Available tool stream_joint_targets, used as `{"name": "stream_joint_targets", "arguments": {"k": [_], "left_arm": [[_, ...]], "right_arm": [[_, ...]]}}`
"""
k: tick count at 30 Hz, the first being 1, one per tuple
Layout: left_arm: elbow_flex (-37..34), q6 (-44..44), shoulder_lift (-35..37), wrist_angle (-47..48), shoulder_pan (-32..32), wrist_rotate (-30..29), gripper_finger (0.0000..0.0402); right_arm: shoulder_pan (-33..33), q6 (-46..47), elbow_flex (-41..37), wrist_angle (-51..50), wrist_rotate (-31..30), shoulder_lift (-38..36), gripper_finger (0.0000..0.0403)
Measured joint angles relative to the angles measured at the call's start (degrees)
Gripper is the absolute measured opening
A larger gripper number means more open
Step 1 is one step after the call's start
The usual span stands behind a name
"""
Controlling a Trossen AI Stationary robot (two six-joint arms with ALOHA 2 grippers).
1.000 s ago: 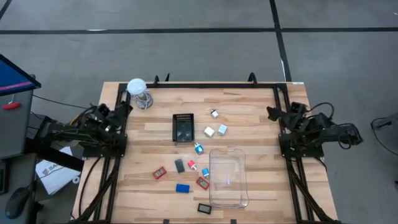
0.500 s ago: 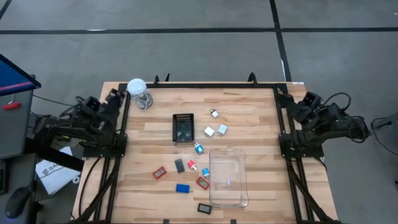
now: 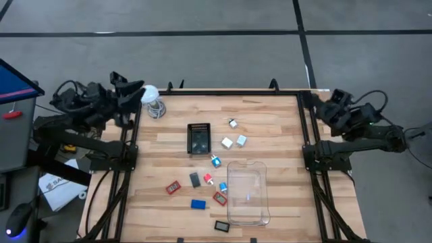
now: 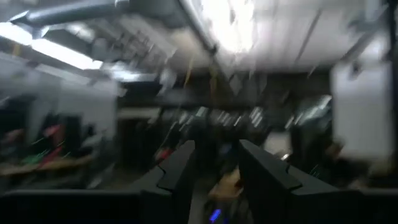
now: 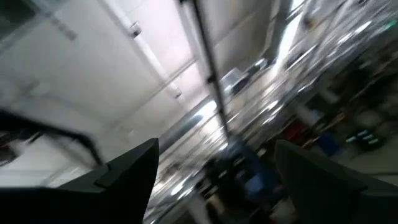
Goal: Pick & Place Office items
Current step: Put the white black charger adapter into the transparent bin
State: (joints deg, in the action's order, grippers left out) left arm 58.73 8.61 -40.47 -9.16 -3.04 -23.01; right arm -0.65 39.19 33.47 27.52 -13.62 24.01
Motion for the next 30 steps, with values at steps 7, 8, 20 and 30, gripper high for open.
{"name": "stream_joint_targets", "arguments": {"k": [7,8,20,30], "left_arm": [[2.04,-3.06,0.48,13.09,-0.01,-7.85,0.0117],[2.04,-4.39,0.94,14.7,0.0,-8.33,0.0117],[2.09,-8.89,1.38,17.79,-0.01,-10.34,0.0146],[2.09,-8.91,0.98,17.67,0.01,-11.67,0.0189]], "right_arm": [[0.52,2.94,3.22,-4.31,1.39,12.53,0.0311],[0.89,2.28,5.46,-7.54,1.65,15.49,0.0311],[12.64,-4.89,47.58,-65.13,6.74,52.4,0.0311],[22.75,-6.56,54.76,-79.27,16.97,76.46,0.0311]]}}
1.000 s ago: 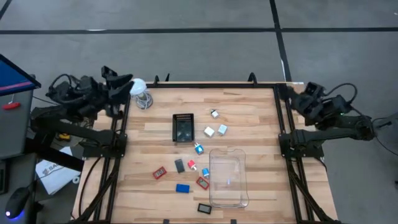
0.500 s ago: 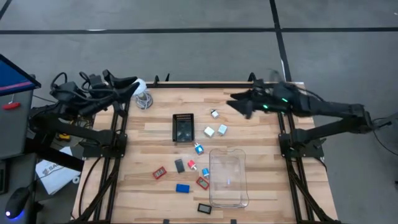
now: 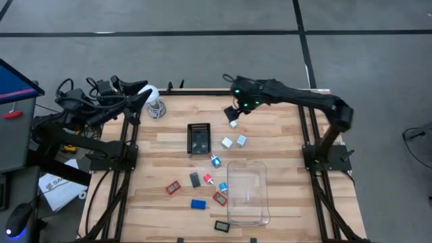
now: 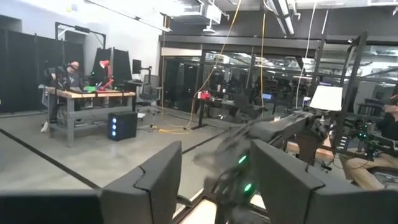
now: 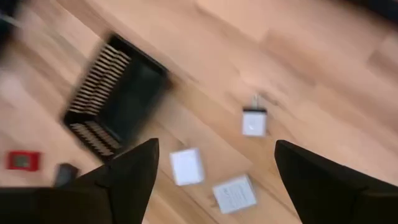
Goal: Pick & Place Office items
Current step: Put the white black charger adapter into the transparent bin
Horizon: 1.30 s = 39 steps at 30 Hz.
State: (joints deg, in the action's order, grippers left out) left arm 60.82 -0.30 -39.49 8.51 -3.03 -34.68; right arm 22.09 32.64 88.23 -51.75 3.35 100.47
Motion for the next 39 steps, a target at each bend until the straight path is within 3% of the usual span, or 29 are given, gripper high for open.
{"name": "stream_joint_targets", "arguments": {"k": [3,16,31,39], "left_arm": [[0.0,0.0,-0.64,0.05,0.0,0.02,0.0193],[0.0,0.01,-4.51,0.13,-0.02,3.14,0.0191],[0.0,0.0,-4.43,0.07,-0.02,5.17,0.0182],[0.0,0.02,-4.43,0.09,-0.02,5.18,0.0181]], "right_arm": [[0.61,-1.48,-0.04,-0.05,0.75,4.84,0.0311],[-1.42,-6.83,0.0,0.47,-9.68,14.92,0.0311],[-0.55,-7.6,-0.55,4.6,-10.47,15.12,0.0311],[-0.71,-8.02,-5.05,6.76,-9.2,15.16,0.0311]]}}
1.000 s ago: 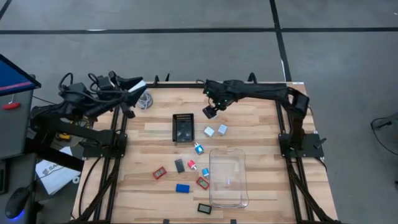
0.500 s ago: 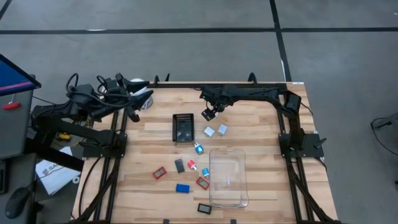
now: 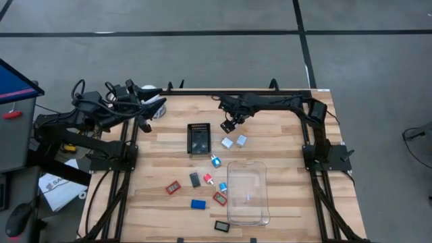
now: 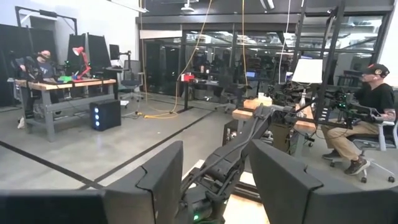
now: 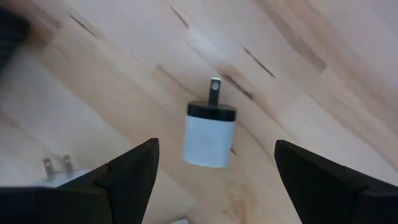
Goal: Pick & Place Office items
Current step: Put the white black charger adapter into the transparent bin
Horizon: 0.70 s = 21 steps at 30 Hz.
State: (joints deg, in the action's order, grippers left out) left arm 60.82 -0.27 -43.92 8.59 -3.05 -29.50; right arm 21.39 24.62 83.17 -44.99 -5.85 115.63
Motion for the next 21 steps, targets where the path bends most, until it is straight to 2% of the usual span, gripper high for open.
{"name": "stream_joint_targets", "arguments": {"k": [7,12,17,19,21], "left_arm": [[0.0,0.0,0.0,0.01,0.0,0.0,0.0182],[0.0,-0.02,-0.02,-0.01,0.01,0.0,0.0182],[0.0,-0.04,-0.07,-0.03,-0.34,0.0,0.0182],[0.0,-0.04,-0.07,-0.01,-0.83,0.0,0.0182],[0.0,-0.2,-0.07,0.03,-1.62,0.0,0.0181]], "right_arm": [[0.13,-0.64,-2.3,4.46,0.04,0.0,0.0309],[0.54,-0.52,-4.32,8.13,2.58,0.02,0.0281],[0.69,-1.44,-4.12,7.18,5.41,3.93,0.0224],[-0.14,-1.91,-4.16,7.2,5.08,4.37,0.0185],[-1.61,-2.16,-4.43,8.66,2.23,3.61,0.0134]]}}
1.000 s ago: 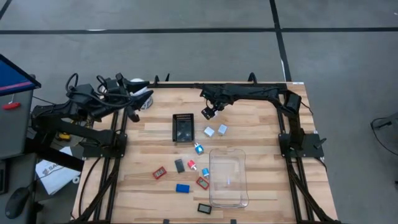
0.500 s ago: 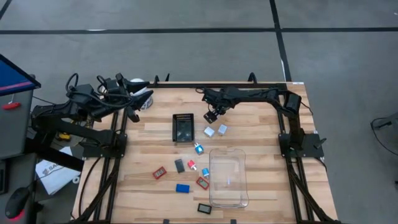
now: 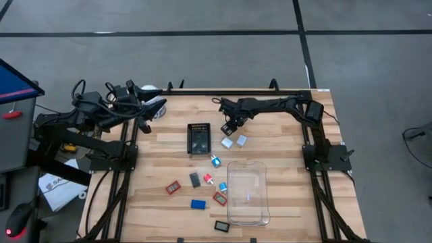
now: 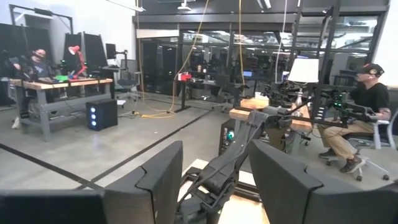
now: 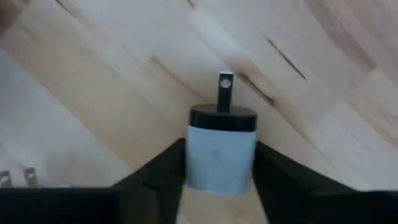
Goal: Pick & Place Office items
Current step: Put the white black charger adapter into the transparent bin
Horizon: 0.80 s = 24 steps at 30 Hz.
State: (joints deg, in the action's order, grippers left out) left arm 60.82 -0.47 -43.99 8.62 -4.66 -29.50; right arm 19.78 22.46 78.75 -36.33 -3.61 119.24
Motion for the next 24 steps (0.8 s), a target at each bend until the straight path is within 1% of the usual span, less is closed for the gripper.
{"name": "stream_joint_targets", "arguments": {"k": [1,5,8,11,13,16,20,22,24], "left_arm": [[0.0,0.0,0.0,0.05,-0.39,0.01,0.0179],[0.0,-0.04,0.0,0.3,-1.77,0.02,0.0167],[0.0,-1.15,0.0,1.24,-2.85,0.0,0.0156],[0.0,-3.85,0.0,5.32,-4.16,0.02,0.0146],[0.0,-6.94,0.09,10.12,-5.13,0.03,0.0141],[0.0,-15.08,0.11,19.79,-6.63,1.26,0.0136],[-0.01,-27.88,-0.14,33.29,-9.41,8.41,0.0128],[-0.02,-32.3,-0.69,38.07,-11.55,11.61,0.0124],[-0.06,-35.47,-1.68,41.42,-14.23,13.44,0.012]], "right_arm": [[-0.68,-0.26,-0.08,0.62,-1.13,-0.79,0.0115],[-2.1,-0.48,-0.38,2.3,-1.09,-5.01,0.0119],[-3.01,-0.11,-0.05,-2.27,-1.17,-10.76,0.0119],[-4.76,0.07,-0.81,-8.75,-4.07,-16.3,0.0119],[-6.48,0.89,-1.33,-11.19,-3.7,-20.94,0.0119],[-10.0,3.69,-3.28,-14.67,-0.56,-27.64,0.0119],[-16.2,12.36,-7.15,-16.46,5.03,-36.47,0.0119],[-20.8,17.89,-9.47,-17.12,6.85,-40.13,0.0119],[-26.02,23.93,-11.64,-17.28,7.5,-43.06,0.0119]]}}
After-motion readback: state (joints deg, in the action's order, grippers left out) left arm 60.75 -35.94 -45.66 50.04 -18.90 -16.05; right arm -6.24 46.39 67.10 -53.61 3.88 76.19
